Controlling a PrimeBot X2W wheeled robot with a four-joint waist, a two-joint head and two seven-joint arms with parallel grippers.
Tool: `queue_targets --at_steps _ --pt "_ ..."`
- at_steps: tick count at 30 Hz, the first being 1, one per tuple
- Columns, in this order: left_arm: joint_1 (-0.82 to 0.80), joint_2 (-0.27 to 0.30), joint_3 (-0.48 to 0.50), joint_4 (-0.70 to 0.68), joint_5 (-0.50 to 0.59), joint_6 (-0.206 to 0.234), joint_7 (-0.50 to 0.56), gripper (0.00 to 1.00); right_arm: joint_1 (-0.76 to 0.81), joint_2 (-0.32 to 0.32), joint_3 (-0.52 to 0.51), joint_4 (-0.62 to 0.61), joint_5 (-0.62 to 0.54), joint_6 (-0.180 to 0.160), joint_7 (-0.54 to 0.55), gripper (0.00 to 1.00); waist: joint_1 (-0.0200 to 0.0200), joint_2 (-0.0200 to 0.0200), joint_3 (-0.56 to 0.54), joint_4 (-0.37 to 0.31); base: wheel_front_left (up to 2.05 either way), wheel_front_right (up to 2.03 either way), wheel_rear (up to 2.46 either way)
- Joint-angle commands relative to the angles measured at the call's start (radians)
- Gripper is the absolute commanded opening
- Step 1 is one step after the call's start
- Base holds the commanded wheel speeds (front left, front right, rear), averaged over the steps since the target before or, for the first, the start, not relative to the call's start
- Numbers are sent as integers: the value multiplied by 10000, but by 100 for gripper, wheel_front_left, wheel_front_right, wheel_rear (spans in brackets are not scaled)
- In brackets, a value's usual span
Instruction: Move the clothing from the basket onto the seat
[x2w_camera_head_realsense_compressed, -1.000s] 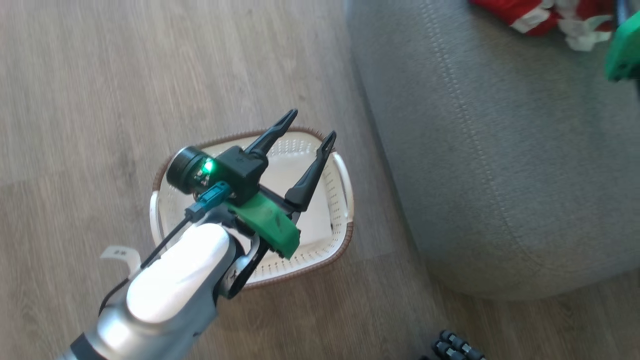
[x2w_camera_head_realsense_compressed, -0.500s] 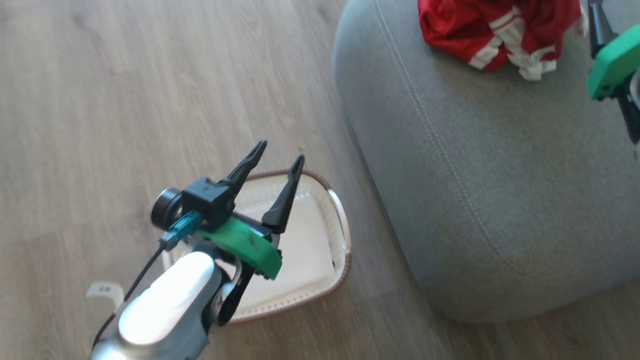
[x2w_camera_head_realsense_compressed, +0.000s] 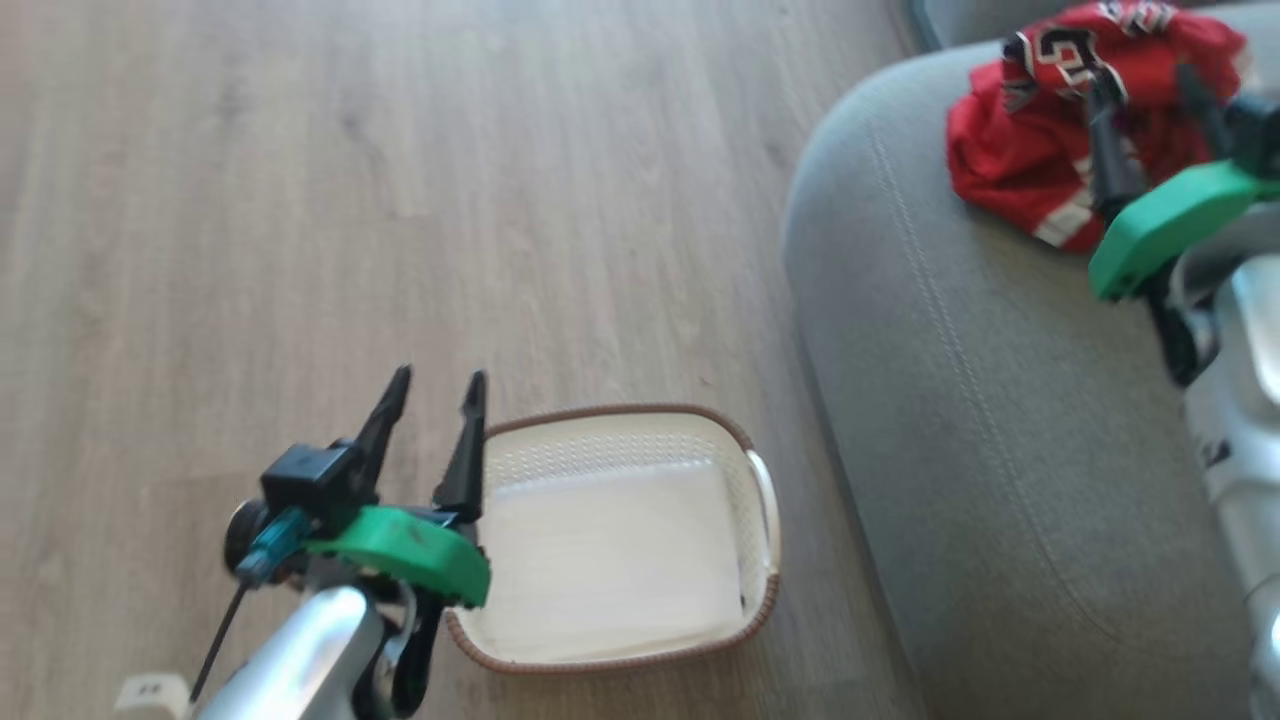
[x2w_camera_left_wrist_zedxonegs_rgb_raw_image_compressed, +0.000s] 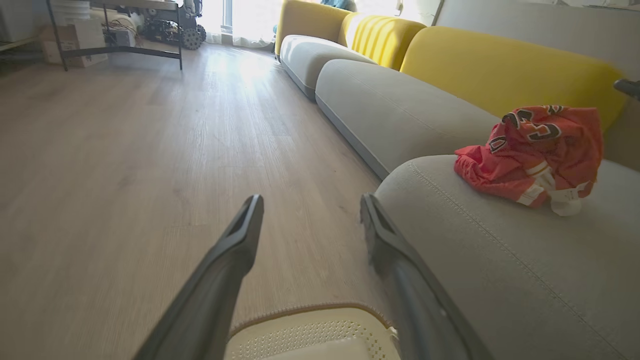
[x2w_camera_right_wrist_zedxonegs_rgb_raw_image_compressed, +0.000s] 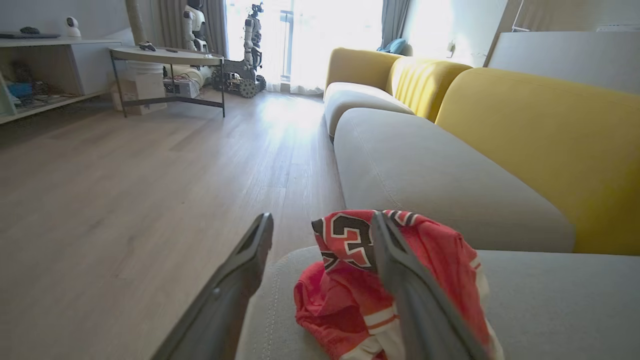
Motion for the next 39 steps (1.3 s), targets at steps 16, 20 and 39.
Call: queue_targets --at_steps 16,20,39 --pt "2238 358 2274 -1216 492 905 -221 100 4436 2231 -1674 -4396 -868 69 86 100 0 0 -1003 1018 0 0 0" --pt "2838 289 2617 -1456 747 863 -222 100 5588 2510 -1824 -5567 -1133 69 331 100 0 0 -1085 1056 0 0 0" --pt "4318 357 3383 -1376 1051 496 -223 100 8222 2563 -1152 -7796 -363 69 1001 100 0 0 -1604 1146 0 0 0"
